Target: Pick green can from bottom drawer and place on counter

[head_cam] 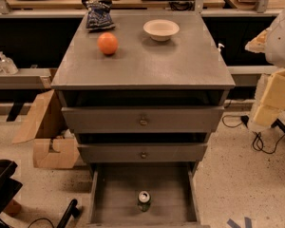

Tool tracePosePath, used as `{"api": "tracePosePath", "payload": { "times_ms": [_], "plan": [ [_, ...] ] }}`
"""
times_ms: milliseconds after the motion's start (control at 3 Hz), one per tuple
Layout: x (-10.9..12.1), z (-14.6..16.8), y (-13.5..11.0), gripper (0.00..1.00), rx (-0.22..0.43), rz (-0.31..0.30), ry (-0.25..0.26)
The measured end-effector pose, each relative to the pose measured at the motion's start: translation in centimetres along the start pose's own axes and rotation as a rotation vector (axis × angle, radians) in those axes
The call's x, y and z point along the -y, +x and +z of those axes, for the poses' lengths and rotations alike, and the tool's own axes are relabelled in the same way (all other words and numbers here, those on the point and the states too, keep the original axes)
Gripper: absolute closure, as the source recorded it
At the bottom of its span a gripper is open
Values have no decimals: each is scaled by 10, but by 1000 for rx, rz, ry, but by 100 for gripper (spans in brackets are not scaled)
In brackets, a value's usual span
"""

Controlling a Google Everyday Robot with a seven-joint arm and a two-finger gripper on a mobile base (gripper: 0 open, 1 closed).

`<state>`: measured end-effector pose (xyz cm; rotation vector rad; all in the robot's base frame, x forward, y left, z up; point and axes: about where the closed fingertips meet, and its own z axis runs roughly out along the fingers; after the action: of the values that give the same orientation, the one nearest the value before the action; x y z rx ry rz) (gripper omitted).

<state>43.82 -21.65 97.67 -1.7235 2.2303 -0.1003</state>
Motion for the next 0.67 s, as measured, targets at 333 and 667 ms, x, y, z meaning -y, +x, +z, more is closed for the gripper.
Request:
{"api": "tracePosePath", "payload": {
  "times_ms": [333, 667],
  "plan": [
    [0, 0, 0, 0, 0, 0, 0],
    [-6, 15, 1, 0, 33, 18, -9]
  ]
}}
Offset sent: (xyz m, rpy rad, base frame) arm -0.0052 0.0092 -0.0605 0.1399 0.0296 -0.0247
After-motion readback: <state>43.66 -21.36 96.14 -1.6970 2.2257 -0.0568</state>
